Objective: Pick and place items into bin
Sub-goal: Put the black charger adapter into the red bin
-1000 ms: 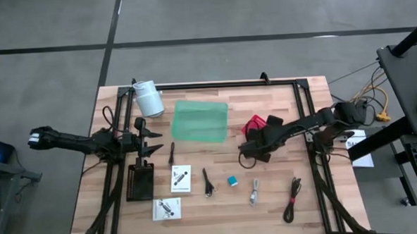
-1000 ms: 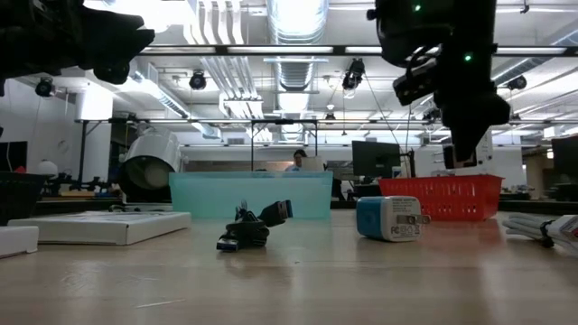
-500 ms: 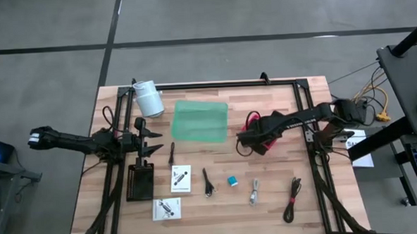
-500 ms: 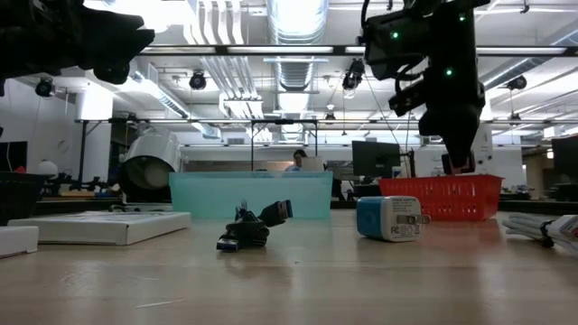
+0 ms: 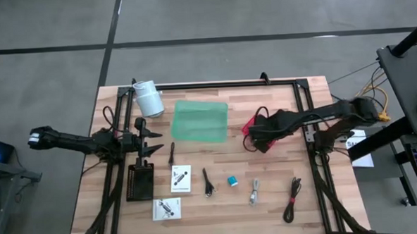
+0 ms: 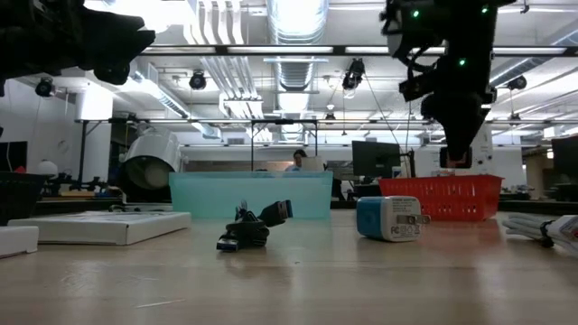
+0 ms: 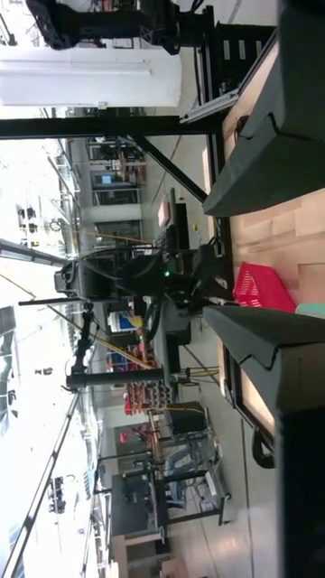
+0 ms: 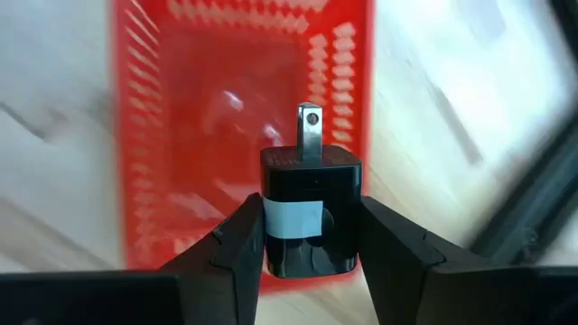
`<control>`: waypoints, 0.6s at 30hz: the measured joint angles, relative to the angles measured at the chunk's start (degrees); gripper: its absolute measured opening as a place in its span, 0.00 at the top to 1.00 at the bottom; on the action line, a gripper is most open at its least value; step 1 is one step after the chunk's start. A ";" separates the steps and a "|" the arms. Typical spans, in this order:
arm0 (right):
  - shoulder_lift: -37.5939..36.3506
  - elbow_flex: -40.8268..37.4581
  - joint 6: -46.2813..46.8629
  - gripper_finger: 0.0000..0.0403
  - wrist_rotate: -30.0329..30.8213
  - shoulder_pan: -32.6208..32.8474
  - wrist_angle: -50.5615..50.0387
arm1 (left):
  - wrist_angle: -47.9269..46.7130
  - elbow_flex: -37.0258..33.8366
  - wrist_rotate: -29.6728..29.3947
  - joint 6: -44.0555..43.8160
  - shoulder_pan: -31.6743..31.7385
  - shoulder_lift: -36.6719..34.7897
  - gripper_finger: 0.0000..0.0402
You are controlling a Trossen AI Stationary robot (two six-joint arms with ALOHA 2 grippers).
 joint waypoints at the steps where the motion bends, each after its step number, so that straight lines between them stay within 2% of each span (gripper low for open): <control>1: -1.51 -1.19 0.00 0.66 -1.02 -0.03 2.15 | 0.02 0.00 -0.01 0.00 0.01 0.01 0.61; 4: -5.84 -4.83 0.47 0.66 -2.81 -0.06 6.44 | -0.02 0.00 0.00 0.00 0.00 0.07 0.61; 10: -11.80 -10.78 3.59 0.66 -3.24 -0.06 6.89 | 0.08 0.00 -0.02 0.00 0.02 0.08 0.61; 18: -13.58 -13.29 4.06 0.66 -3.15 -0.07 9.41 | 0.11 0.00 -0.03 0.00 0.01 0.08 0.61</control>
